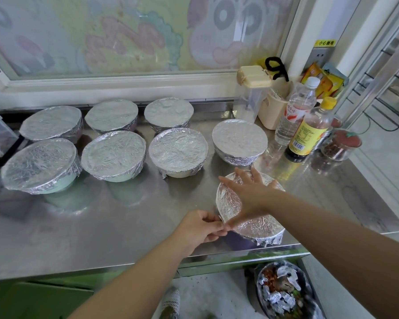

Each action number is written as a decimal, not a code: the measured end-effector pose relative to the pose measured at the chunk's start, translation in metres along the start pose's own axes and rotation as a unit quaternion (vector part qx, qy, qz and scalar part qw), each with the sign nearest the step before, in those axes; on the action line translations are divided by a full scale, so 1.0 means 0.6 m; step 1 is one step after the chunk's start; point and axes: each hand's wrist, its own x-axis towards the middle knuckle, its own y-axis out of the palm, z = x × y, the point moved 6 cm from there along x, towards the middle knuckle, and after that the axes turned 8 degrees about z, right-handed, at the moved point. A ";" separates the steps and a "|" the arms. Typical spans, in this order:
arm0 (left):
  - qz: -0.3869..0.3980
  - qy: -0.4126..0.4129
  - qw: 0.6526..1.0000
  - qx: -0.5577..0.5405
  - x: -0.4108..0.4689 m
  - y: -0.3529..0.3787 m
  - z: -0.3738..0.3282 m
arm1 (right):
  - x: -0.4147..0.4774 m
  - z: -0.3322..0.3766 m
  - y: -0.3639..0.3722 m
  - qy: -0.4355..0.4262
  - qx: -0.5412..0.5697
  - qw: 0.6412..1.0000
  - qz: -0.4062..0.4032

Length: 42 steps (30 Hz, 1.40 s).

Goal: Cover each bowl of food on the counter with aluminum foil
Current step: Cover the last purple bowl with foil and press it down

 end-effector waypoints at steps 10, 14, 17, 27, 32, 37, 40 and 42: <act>0.146 -0.156 0.975 -0.056 -0.026 0.002 -0.058 | 0.000 0.003 0.000 0.002 -0.010 1.000 -0.012; 0.166 -0.183 0.968 -0.040 -0.033 0.010 -0.080 | -0.003 0.005 -0.002 0.010 -0.015 1.000 -0.013; 0.162 -0.194 0.964 -0.086 -0.037 0.018 -0.088 | -0.006 0.005 -0.003 0.010 -0.019 1.000 -0.016; 0.148 -0.170 0.950 -0.215 -0.015 0.049 -0.076 | -0.009 0.003 0.003 0.004 -0.008 0.999 -0.042; 0.153 -0.150 0.951 -0.223 -0.027 0.059 -0.093 | -0.009 0.005 0.002 0.007 -0.010 0.999 -0.040; 0.150 -0.154 0.959 -0.182 -0.029 0.058 -0.100 | -0.010 0.006 0.002 0.006 -0.013 0.999 -0.039; 0.153 -0.162 0.960 -0.169 -0.030 0.052 -0.101 | -0.009 0.005 0.002 0.006 -0.017 0.999 -0.042; 0.148 -0.166 0.958 -0.181 -0.028 0.049 -0.104 | -0.010 0.006 0.002 0.007 -0.022 0.999 -0.044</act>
